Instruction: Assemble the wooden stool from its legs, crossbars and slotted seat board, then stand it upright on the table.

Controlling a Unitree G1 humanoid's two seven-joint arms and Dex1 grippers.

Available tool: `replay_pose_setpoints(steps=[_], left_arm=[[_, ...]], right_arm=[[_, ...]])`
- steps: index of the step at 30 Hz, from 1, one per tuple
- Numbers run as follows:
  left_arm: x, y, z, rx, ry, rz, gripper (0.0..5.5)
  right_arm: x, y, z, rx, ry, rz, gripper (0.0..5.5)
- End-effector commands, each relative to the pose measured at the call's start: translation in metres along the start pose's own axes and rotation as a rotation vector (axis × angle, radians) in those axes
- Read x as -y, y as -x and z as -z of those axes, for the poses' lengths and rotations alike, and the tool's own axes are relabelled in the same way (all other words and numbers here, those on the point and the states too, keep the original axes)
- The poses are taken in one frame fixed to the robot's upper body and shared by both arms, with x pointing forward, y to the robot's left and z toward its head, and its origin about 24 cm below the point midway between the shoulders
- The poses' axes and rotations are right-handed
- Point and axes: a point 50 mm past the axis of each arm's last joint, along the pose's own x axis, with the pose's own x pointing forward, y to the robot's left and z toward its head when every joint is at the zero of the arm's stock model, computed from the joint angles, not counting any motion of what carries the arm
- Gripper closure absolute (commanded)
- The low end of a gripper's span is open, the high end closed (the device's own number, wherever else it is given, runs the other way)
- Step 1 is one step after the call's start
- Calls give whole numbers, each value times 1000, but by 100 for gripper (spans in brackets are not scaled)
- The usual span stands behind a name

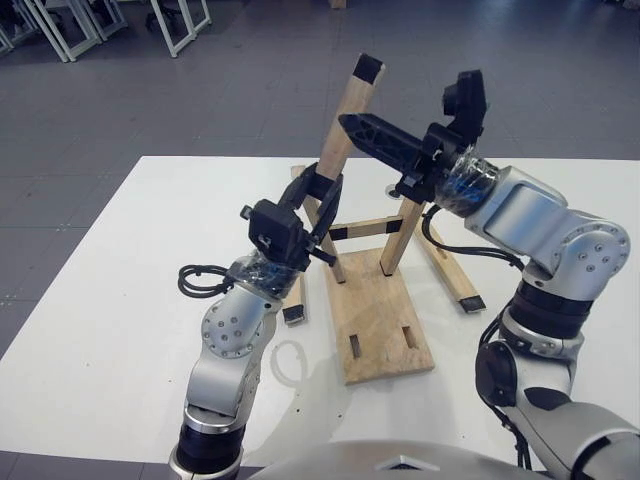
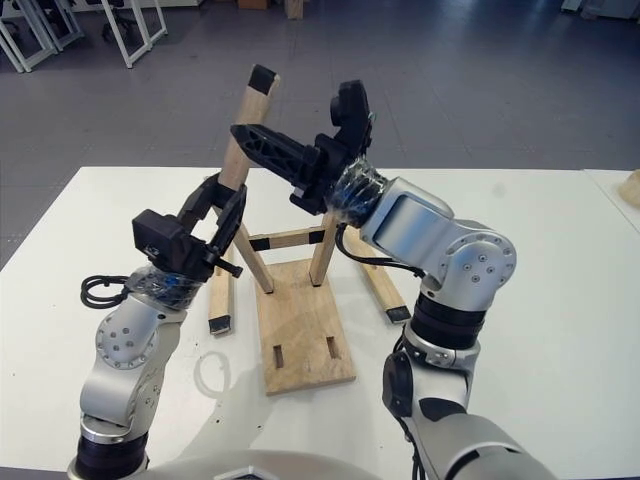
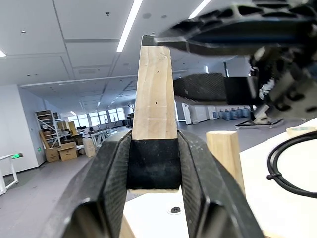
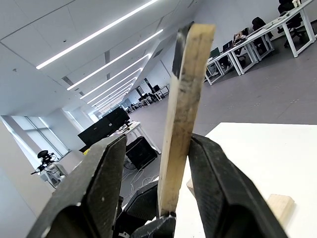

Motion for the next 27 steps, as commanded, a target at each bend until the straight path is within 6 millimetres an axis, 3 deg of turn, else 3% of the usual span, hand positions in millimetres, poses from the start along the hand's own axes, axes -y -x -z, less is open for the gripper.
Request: replay_pose_setpoints(steps=[1,4,12,16,24,27], left_arm=[[7,1,10,-50,18,65,418],[9,0,12,-53,25,83,418],[10,4,15,-72,23,98,418],[9,5,16,-83,37,101,418],[10,8,22,-133,142,125,260],[11,12,32,-196,131,116,217]], right_arm=[[-5,-9,-11,7,3,-46,332],[-3,-13,-10,-10,-5,-53,332],[4,-13,-9,-13,-41,-61,500],[6,-11,-10,-11,-37,-53,510],[14,0,-22,47,0,13,510],[11,25,-35,88,29,29,510]])
